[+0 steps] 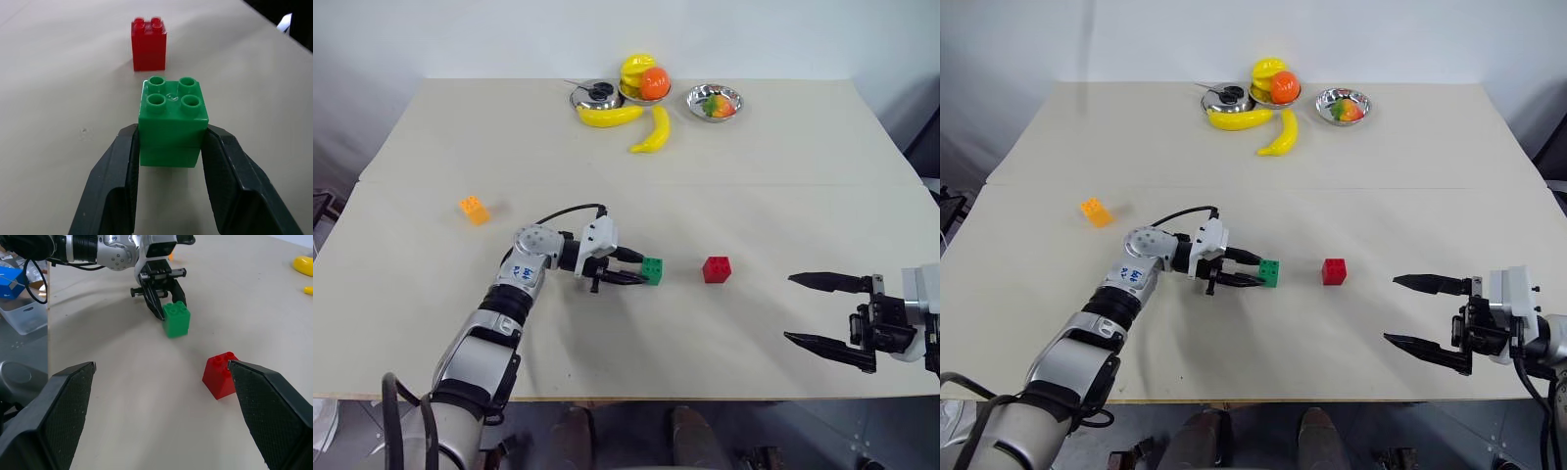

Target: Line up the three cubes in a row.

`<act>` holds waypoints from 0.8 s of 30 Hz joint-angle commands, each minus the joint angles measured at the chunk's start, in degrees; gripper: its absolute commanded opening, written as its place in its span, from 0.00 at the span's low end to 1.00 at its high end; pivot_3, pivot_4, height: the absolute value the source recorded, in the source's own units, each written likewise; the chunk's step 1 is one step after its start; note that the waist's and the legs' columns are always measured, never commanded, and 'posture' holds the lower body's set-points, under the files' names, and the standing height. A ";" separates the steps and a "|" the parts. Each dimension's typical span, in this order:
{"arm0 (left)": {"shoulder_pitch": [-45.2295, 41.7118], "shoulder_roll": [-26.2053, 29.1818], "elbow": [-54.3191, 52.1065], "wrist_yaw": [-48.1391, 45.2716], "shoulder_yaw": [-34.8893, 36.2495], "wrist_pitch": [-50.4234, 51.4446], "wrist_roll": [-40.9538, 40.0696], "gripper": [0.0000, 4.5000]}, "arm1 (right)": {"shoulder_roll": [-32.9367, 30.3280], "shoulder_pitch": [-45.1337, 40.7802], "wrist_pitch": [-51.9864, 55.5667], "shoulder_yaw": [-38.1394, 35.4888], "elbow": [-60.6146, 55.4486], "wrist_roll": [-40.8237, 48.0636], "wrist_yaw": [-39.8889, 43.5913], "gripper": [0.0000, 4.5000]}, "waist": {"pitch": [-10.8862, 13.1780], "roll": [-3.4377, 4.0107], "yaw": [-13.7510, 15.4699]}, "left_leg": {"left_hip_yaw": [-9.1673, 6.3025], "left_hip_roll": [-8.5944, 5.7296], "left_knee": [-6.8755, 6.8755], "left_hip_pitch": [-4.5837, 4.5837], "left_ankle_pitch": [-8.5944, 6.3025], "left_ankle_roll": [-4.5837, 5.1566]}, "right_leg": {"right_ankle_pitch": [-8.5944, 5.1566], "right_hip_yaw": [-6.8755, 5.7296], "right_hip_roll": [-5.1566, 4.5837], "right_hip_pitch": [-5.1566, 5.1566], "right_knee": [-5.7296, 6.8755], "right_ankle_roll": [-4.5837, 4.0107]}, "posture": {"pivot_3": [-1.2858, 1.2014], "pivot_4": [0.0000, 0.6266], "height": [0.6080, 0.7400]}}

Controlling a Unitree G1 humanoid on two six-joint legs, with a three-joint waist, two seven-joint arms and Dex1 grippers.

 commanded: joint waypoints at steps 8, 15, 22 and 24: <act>-3.72 -0.76 8.60 0.07 2.38 -4.72 2.21 0.32 | 0.80 1.51 -0.76 -2.19 -2.19 1.01 -1.21 1.00 | 0.01 -0.01 0.05 | -0.01 0.00 0.06 0.00 0.01 0.00 | 0.01 0.00 0.00 0.01 0.05 0.01 | 0.52 0.24 1.00; -5.43 -1.46 12.31 0.21 4.10 -7.13 2.81 0.60 | 1.09 1.66 -0.84 -2.08 -2.43 1.23 -1.28 1.00 | 0.01 -0.01 0.05 | -0.01 0.00 0.08 0.00 0.02 0.00 | 0.01 0.00 0.00 0.01 0.07 0.02 | 0.52 0.24 1.00; -1.40 3.79 3.55 -7.59 12.63 -4.96 -6.49 0.93 | 1.12 -0.46 -0.27 -0.55 -1.50 1.61 -0.65 1.00 | 0.01 -0.02 -0.34 | -0.01 0.02 0.01 -0.01 0.03 -0.02 | 0.01 -0.01 0.02 -0.03 0.08 0.02 | 0.52 0.24 1.00; 1.38 6.08 -1.77 -8.13 15.11 -2.46 -9.31 0.93 | 1.38 -1.61 -0.19 0.16 -0.99 1.62 -0.61 1.00 | 0.01 -0.01 -0.51 | -0.01 0.06 -0.01 0.01 0.04 -0.03 | 0.01 -0.01 0.03 -0.04 0.10 0.02 | 0.52 0.24 1.00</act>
